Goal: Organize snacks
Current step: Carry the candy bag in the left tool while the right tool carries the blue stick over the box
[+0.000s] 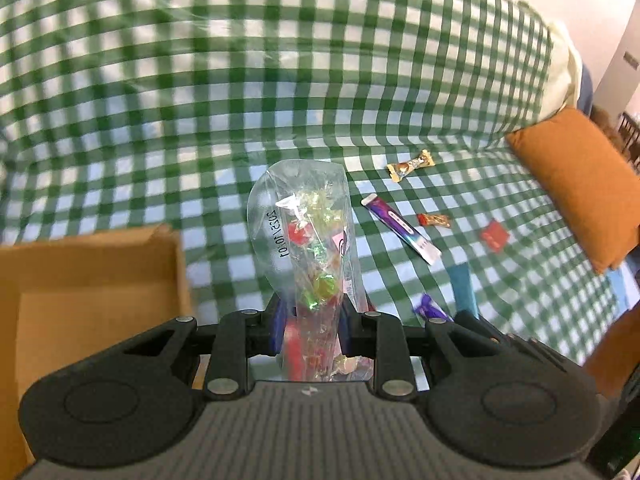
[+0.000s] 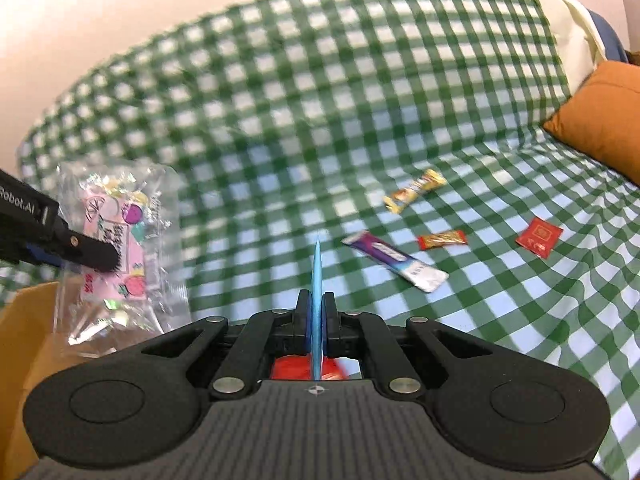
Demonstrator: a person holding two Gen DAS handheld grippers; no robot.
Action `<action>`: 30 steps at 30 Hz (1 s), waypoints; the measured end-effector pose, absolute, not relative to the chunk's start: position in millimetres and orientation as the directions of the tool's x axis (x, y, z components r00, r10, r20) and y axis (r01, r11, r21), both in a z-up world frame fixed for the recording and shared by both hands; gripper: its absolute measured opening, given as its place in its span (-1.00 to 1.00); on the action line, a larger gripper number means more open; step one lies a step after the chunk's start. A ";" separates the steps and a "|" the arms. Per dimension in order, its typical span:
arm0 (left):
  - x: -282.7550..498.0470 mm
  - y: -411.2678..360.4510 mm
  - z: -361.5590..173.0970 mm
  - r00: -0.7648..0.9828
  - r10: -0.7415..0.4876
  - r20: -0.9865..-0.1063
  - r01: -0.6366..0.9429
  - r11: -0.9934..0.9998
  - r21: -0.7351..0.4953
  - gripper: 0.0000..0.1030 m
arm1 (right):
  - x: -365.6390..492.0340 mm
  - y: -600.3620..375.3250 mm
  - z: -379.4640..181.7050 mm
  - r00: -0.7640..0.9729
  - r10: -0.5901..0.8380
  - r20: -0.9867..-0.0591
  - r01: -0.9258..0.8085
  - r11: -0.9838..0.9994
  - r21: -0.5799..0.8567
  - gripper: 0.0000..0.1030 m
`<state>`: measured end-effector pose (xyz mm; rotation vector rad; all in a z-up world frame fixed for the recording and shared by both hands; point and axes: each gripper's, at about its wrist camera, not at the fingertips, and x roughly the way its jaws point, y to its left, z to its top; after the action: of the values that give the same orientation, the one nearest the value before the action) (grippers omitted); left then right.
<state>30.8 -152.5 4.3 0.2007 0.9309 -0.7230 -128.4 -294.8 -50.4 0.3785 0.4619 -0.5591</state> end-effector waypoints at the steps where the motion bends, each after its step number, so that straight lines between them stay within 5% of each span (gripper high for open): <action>1: 21.8 -134.5 12.2 0.387 -0.483 -0.785 0.638 0.755 -0.150 -0.44 | -132.6 -280.2 -43.3 0.761 -0.401 -0.510 0.567 0.793 0.222 -0.90; 16: -53.9 102.7 47.0 0.500 -0.403 -0.767 0.488 0.863 -0.135 -0.44 | -159.8 -69.9 14.8 0.812 -0.129 -0.569 0.310 0.922 0.233 -0.90; 30: -75.4 195.1 54.9 0.557 -0.431 -0.710 0.422 0.883 -0.204 -0.44 | -153.4 -7.4 23.4 0.795 -0.097 -0.599 0.224 0.964 0.141 -0.90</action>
<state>-75.4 195.1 54.9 -0.0104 0.8412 -0.5034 -153.4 -7.4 23.4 0.2095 0.6300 -0.1740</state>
